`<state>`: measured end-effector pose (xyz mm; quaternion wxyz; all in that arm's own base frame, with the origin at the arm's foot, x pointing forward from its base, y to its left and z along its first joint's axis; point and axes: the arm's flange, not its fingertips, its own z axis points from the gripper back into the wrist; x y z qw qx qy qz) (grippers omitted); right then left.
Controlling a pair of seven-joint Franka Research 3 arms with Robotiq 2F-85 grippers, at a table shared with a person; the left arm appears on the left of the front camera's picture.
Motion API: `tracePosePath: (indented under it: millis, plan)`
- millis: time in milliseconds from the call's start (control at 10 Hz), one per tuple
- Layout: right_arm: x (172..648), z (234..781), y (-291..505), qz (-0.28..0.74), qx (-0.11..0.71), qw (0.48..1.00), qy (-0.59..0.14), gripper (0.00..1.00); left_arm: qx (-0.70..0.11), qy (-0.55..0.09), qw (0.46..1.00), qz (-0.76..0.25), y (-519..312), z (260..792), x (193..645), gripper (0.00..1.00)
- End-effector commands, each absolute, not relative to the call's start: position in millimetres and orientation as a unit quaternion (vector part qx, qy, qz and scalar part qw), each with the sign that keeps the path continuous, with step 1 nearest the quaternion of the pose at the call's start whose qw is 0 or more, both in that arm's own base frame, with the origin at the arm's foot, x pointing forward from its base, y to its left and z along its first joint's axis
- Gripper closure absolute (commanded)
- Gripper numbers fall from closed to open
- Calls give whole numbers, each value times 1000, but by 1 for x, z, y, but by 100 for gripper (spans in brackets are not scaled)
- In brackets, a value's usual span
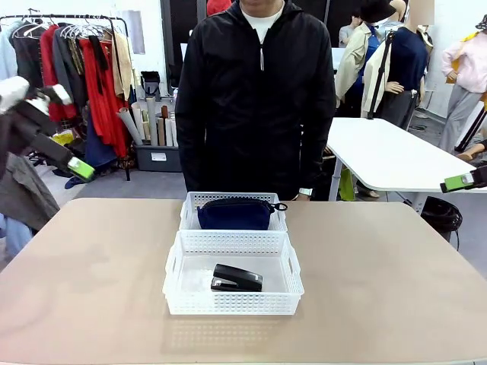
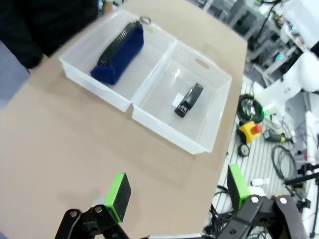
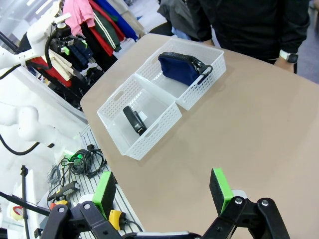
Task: Distribute items into two baskets.
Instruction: Place the picked Stapler into the Organizing basket as instructed by the person.
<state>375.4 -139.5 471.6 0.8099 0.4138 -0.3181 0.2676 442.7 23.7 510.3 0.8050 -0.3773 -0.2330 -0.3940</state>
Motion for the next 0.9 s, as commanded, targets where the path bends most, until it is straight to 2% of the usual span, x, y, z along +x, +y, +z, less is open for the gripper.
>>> tracePosePath:
  millis: [0, 300, 600, 800]
  plan:
    - [375, 474, -139, 267, 413, 811, -317, 0, -402, -272, 792, -370, 35, 510, 444, 0]
    - [375, 474, -139, 267, 413, 811, -317, 0, -417, -280, 796, -338, 68, 507, 449, 0]
    - [375, 474, -139, 267, 413, 811, -317, 0, -416, -315, 780, -346, 77, 507, 445, 0]
    - [375, 474, -139, 267, 413, 811, -317, 0, -407, -293, 798, -333, 77, 504, 447, 0]
